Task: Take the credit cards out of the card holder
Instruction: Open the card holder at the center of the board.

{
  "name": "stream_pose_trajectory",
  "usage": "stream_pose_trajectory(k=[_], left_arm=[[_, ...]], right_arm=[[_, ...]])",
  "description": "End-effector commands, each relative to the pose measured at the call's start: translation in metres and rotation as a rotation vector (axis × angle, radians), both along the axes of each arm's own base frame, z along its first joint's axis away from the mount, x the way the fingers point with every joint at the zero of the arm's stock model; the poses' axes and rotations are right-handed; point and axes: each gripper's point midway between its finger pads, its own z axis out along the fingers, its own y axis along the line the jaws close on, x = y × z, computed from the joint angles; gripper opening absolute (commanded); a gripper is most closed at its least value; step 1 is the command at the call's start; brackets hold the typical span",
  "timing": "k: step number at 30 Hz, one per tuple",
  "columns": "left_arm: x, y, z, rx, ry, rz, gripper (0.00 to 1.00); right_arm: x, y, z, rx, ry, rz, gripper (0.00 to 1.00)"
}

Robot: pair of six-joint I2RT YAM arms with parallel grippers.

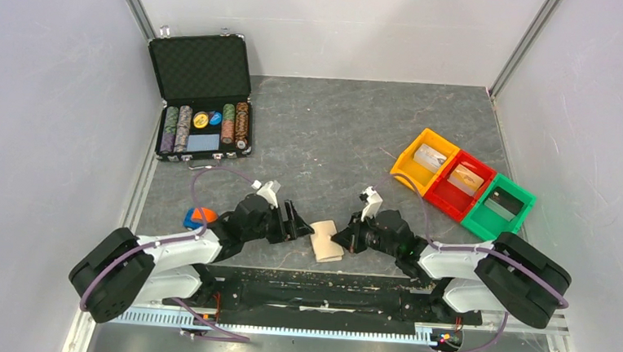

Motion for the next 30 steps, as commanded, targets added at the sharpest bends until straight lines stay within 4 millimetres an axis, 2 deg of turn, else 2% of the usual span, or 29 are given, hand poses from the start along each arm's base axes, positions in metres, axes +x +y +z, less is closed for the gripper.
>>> stream_pose_trajectory(k=[1, 7, 12, 14, 19, 22, 30], left_arm=[[0.004, -0.020, 0.020, -0.116, -0.026, -0.019, 0.82], [0.003, -0.033, 0.025, -0.153, -0.025, -0.050, 0.80], [0.000, -0.040, 0.031, -0.190, -0.021, -0.060, 0.70], [-0.001, -0.041, 0.033, -0.214, -0.018, -0.059, 0.60], [-0.001, -0.042, 0.033, -0.224, -0.010, -0.050, 0.20], [-0.001, -0.042, 0.030, -0.215, -0.001, -0.049, 0.03], [0.002, -0.036, 0.017, -0.153, 0.007, -0.027, 0.02]], right_arm=[[0.005, 0.013, 0.035, 0.149, -0.039, 0.012, 0.00], [0.003, 0.018, 0.043, 0.194, -0.028, 0.037, 0.00], [0.002, 0.018, 0.044, 0.205, -0.030, 0.033, 0.00], [0.001, 0.017, 0.043, 0.208, -0.030, 0.034, 0.00], [0.002, 0.011, 0.037, 0.190, -0.023, 0.016, 0.00], [0.006, 0.007, 0.034, 0.175, -0.024, -0.004, 0.00], [0.012, -0.006, 0.032, 0.167, -0.035, -0.034, 0.00]])
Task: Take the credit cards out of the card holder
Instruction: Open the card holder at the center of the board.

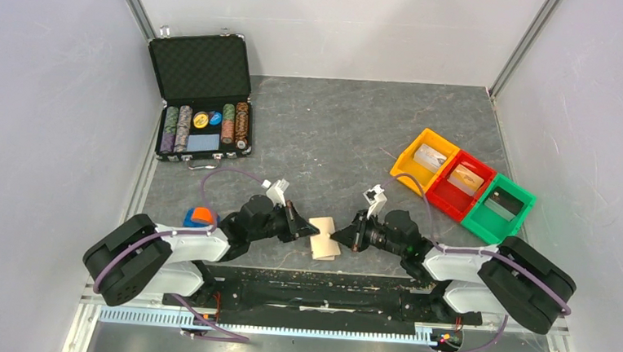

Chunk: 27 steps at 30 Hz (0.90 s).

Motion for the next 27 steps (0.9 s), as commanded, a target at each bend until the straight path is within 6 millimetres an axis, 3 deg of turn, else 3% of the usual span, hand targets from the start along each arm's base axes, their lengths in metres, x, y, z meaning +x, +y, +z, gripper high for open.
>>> stream_pose_trajectory(k=[1, 15, 20, 23, 27], left_arm=[[0.003, 0.001, -0.002, 0.021, -0.001, 0.015, 0.02], [0.007, 0.006, -0.006, 0.084, -0.021, 0.017, 0.04], [0.016, 0.015, -0.005, 0.198, -0.042, 0.038, 0.41], [0.025, 0.023, 0.006, 0.263, -0.081, 0.068, 0.59], [0.028, 0.037, 0.012, 0.374, -0.090, 0.075, 0.70]], right_arm=[[0.012, -0.009, 0.008, 0.019, -0.051, -0.048, 0.00], [0.022, -0.035, -0.012, -0.079, -0.046, -0.120, 0.00], [0.022, -0.037, -0.007, -0.085, -0.067, -0.118, 0.00], [0.018, -0.033, 0.000, -0.054, -0.066, -0.094, 0.00], [0.015, -0.030, 0.012, -0.007, -0.069, -0.087, 0.00]])
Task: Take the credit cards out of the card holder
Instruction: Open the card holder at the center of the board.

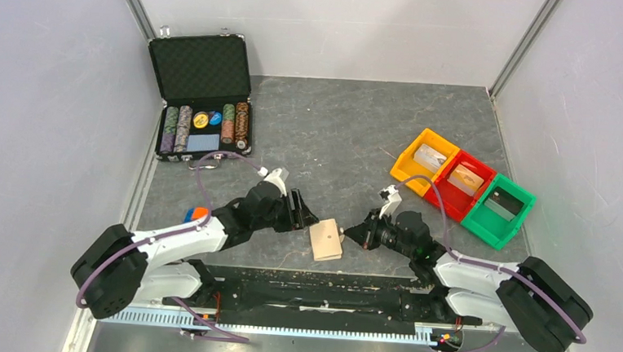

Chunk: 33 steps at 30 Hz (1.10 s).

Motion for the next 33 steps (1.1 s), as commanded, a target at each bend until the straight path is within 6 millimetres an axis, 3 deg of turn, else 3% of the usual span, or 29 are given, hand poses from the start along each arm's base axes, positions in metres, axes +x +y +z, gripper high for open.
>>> stream_pose_trajectory(k=[1, 12, 33], left_arm=[[0.012, 0.020, 0.010, 0.168, -0.064, 0.014, 0.72], [0.010, 0.004, 0.019, 0.136, -0.044, -0.050, 0.75], [0.016, -0.022, 0.015, 0.152, -0.004, -0.151, 0.80]], right_arm=[[0.003, 0.005, 0.022, 0.060, -0.044, 0.010, 0.00], [-0.002, 0.018, 0.048, 0.160, -0.052, 0.061, 0.00], [-0.007, 0.025, 0.066, 0.237, -0.073, 0.095, 0.00]])
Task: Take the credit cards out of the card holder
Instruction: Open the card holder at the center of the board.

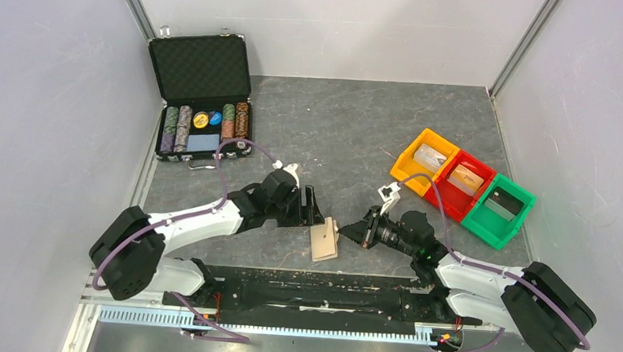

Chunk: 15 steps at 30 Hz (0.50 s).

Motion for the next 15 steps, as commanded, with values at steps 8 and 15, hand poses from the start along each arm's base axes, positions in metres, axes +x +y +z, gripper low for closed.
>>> stream_pose_trajectory(k=[8, 15], left_arm=[[0.016, -0.035, 0.011, -0.031, -0.032, -0.092, 0.82], [0.014, -0.037, -0.002, 0.002, 0.002, -0.099, 0.81]], right_arm=[[0.001, 0.010, 0.029, 0.093, -0.079, 0.045, 0.00], [0.000, 0.010, 0.025, 0.090, -0.075, 0.047, 0.00]])
